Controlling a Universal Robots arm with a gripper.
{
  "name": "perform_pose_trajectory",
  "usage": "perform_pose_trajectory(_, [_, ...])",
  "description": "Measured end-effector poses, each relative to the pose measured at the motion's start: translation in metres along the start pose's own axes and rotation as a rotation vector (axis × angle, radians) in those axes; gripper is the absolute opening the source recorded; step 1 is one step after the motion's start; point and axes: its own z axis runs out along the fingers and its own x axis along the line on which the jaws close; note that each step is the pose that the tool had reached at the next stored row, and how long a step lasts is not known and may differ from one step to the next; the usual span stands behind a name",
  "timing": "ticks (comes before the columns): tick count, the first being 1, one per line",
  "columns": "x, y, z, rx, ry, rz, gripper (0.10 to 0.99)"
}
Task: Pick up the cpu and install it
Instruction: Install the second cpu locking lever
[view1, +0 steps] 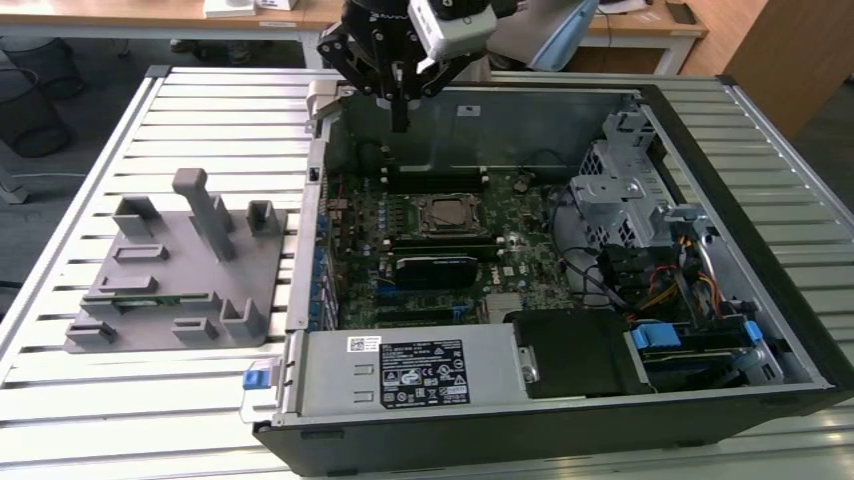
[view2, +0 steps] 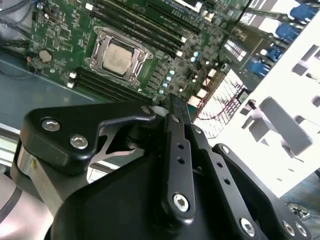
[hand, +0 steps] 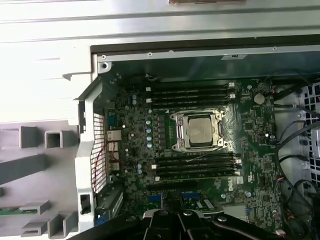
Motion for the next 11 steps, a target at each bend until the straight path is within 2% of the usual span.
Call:
perform_pose_trajectory(2, [-0.0022,0.0,0.0024,-0.007,0.001,0.0,0.106])
perform_pose_trajectory(11, [-0.0099,0.0,0.0166,-0.006,0.0014,0.0,0.106])
